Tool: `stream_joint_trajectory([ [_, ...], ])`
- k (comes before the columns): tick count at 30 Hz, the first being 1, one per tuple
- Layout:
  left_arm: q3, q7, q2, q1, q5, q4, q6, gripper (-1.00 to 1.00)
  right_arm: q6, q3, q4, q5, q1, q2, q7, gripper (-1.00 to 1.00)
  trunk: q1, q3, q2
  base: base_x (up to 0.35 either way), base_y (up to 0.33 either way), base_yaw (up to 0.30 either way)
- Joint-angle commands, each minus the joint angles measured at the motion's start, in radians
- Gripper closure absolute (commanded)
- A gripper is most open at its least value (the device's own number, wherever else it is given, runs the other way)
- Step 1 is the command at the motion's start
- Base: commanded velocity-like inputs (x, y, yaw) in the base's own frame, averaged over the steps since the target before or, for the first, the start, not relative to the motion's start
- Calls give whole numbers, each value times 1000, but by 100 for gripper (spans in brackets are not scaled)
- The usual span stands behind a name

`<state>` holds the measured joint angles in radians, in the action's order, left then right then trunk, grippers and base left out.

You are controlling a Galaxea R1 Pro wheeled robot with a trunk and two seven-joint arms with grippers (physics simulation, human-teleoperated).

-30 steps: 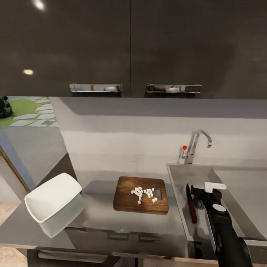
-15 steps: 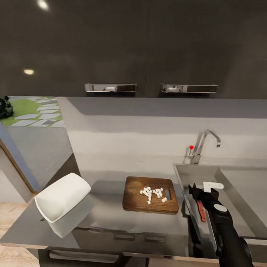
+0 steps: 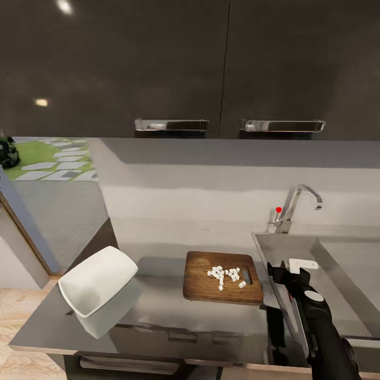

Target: In the kitchen, take the Vidalia onion out of the sink, dice it on the chopping board with the paring knife, put the diced onion into the bowl on the countertop, then place both the paring knife and the chopping board into the sink.

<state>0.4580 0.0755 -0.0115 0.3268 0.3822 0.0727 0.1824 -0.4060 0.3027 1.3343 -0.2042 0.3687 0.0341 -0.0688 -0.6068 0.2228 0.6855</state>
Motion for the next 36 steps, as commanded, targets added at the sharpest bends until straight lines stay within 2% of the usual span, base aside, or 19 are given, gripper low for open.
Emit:
stream_joint_trajectory([
  [1, 8, 0, -1, 2, 7, 4, 6, -100, -5, 3, 2, -10, 1, 1, -7, -100, 0, 2, 1, 0, 178, 0],
  [22, 8, 0, -1, 2, 7, 4, 6, -100, -5, -1, 2, -9, 1, 5, -7, -100, 0, 2, 1, 0, 96, 0],
  [36, 8, 0, -2, 2, 7, 4, 6, -100, -5, -8, 0, -7, 1, 11, -7, -100, 0, 2, 1, 0, 12, 0],
])
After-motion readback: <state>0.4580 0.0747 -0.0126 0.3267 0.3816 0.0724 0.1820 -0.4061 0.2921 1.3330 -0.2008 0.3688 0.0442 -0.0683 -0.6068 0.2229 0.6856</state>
